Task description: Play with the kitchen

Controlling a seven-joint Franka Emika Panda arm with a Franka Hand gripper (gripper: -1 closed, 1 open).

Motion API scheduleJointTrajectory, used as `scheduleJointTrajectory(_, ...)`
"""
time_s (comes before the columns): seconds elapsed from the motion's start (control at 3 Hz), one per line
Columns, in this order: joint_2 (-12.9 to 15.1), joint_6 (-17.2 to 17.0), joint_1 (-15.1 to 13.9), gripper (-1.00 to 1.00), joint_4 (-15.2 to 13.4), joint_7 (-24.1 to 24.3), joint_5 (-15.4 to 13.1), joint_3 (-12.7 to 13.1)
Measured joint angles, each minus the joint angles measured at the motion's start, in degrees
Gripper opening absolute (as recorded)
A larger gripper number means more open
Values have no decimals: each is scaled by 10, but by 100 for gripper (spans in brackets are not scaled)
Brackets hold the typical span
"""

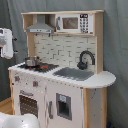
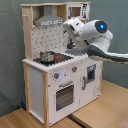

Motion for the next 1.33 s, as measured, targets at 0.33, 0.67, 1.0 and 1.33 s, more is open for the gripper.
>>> scheduleJointTrajectory(0.33,33,-24,-28,100,31,11,0,28)
scheduleJointTrajectory(0.67,63,-45,-52,100,56,14,1,57)
scheduleJointTrajectory(1.0,96,-69,-82,100,84,12,2,90)
scheduleJointTrajectory(1.33,127,-104,-112,100,116,-5,2,116)
